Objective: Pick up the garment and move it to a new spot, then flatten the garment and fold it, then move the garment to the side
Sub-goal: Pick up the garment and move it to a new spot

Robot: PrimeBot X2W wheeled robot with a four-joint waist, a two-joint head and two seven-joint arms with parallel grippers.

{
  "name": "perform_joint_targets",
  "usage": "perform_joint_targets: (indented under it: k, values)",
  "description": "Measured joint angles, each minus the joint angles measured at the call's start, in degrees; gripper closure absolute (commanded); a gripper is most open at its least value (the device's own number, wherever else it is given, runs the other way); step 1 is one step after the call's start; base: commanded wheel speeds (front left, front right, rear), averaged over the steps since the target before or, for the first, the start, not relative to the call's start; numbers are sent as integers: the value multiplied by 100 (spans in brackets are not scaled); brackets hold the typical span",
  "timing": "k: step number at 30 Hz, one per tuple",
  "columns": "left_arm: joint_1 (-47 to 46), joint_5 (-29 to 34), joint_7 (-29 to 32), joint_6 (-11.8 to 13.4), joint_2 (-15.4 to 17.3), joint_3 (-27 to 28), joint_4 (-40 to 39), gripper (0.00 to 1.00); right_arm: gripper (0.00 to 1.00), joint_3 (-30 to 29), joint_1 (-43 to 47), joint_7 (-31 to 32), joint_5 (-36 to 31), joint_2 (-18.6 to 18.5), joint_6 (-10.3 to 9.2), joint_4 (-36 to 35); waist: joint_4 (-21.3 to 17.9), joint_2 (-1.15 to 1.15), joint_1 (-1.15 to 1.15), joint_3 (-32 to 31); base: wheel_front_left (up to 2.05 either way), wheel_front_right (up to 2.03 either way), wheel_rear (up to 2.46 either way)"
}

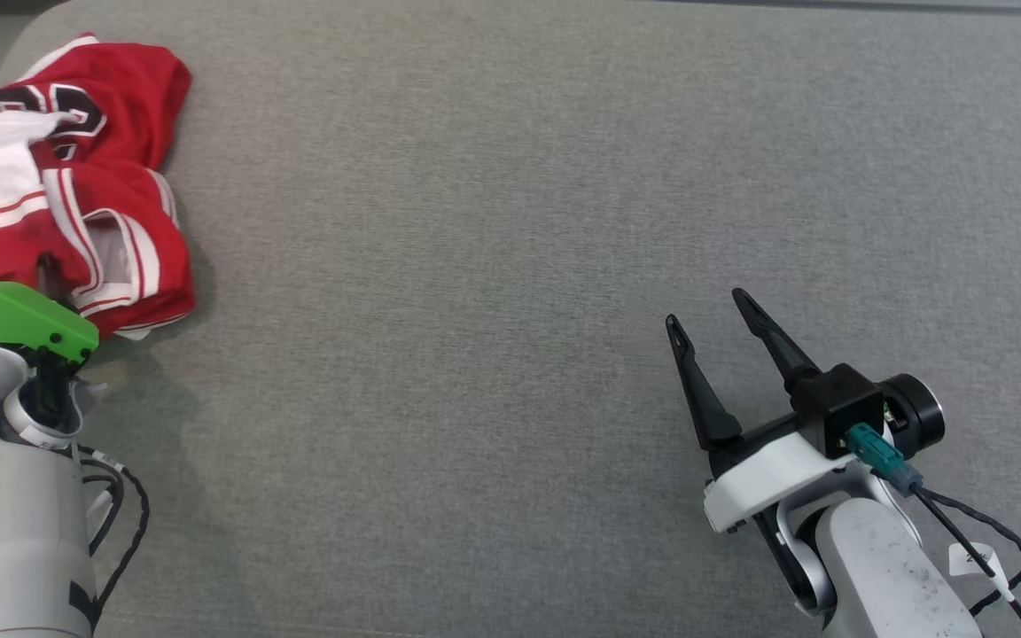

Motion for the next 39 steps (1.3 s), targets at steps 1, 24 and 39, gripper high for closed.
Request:
perform_joint_targets:
  k: [1,24,39]
  values:
    - [-12,3,5,0,55,-12,52,63,0,0,1,-4,11,1,0,7,-77,0,0,51,0,0,0]
    - [-1167,504,535,-661,731,-920,-2111,100,0,83,248,-379,688,147,0,693,-521,0,-1,-1044,0,0,0]
    - [-1631,632,432,-693,-411,-1995,-3629,100,0,-41,282,-411,812,149,0,570,-1924,0,-1,-1260,0,0,0]
